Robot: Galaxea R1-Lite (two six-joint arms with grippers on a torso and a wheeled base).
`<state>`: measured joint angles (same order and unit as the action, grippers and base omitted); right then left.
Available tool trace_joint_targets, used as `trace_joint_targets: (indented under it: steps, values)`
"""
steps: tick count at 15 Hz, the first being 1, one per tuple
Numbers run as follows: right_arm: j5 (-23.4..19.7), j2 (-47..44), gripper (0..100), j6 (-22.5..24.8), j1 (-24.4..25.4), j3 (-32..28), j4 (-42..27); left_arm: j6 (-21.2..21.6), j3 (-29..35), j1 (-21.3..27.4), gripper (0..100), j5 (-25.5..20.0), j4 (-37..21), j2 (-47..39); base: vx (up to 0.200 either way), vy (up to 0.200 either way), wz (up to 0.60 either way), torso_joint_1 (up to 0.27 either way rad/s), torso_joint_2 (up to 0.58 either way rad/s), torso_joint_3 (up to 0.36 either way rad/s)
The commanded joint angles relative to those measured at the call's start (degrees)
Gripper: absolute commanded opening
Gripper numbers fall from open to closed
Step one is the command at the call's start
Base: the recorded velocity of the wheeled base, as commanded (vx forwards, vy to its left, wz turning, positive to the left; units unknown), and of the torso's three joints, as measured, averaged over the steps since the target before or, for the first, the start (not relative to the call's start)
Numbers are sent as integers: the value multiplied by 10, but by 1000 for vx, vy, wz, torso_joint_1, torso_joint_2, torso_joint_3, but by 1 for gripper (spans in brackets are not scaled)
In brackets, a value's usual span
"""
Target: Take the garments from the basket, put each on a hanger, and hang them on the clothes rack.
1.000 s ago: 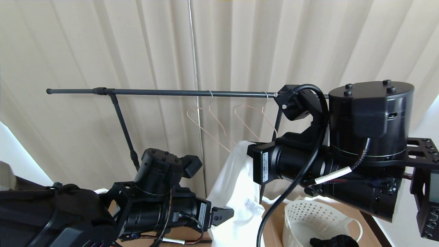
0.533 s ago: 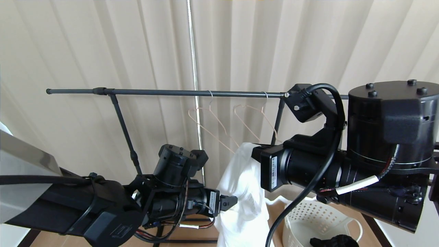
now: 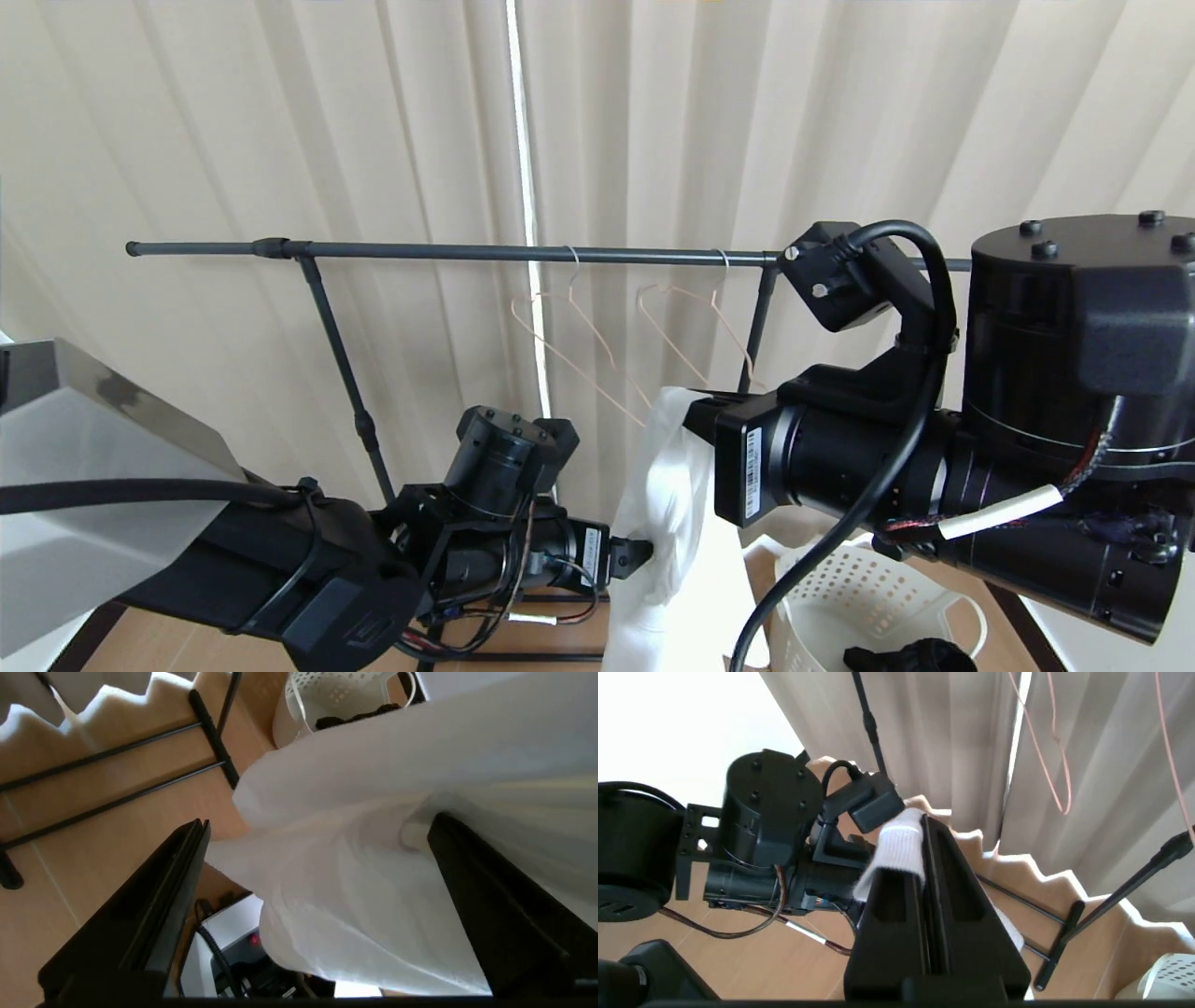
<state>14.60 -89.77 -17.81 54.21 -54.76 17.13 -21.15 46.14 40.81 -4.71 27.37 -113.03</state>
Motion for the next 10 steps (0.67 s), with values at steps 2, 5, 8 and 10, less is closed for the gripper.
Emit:
trace_joint_targets:
  steps: [2, 5, 8, 10]
  values:
    - [0, 1, 0, 1, 0, -1, 0, 1, -6, 3, 100, 9, 2, -8, 0, 0, 0, 0, 0, 0]
    - [0, -1, 0, 1, 1, -3, 0, 1, -22, 2, 100, 12, 2, -9, 0, 0, 0, 0, 0, 0]
    - [0, 4, 0, 6, -3, -4, 0, 1, -31, 1, 100, 14, 2, -13, 0, 0, 0, 0, 0, 0]
    - [0, 10, 0, 12, -6, -3, 1, 1, -33, 1, 100, 17, 2, -11, 0, 0, 0, 0, 0, 0]
